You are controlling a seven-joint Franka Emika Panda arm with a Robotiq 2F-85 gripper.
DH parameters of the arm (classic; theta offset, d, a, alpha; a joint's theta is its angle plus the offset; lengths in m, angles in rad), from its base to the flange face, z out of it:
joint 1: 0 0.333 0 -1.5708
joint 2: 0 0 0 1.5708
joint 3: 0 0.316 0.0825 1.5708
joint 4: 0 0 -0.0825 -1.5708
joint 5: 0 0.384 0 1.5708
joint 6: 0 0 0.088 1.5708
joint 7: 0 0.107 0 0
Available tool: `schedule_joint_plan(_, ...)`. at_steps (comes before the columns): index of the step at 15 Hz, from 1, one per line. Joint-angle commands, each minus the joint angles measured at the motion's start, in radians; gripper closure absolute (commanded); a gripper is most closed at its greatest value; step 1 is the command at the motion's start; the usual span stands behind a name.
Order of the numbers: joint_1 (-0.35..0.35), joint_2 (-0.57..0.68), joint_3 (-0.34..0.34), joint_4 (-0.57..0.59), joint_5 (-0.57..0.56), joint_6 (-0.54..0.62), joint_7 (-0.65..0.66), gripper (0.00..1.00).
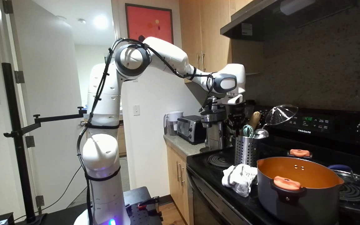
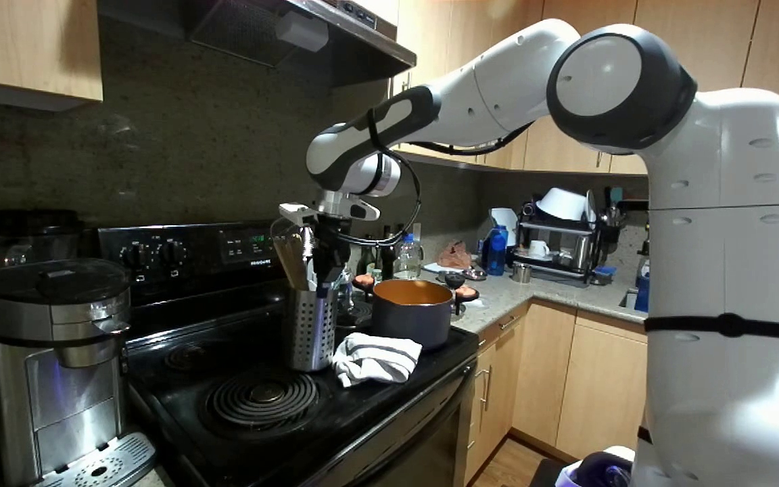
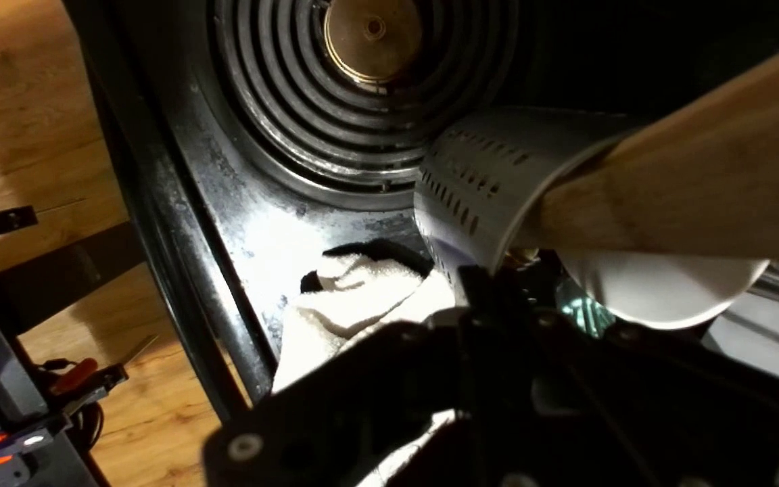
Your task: Move the utensil holder forward
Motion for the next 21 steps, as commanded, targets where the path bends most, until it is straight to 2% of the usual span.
schedule_joint_plan(1, 0.004, -0.108, -0.013, -0.116, -0.012, 0.098, 0.012, 0.99)
schedule_joint_plan(9, -0.01, -0.153, -0.023, -0.213, -0.024, 0.185, 0.019, 0.99)
schedule_joint_plan(21, -0.011, -0.15, -0.022, -0.226, -0.058, 0.223, 0.023, 0.99)
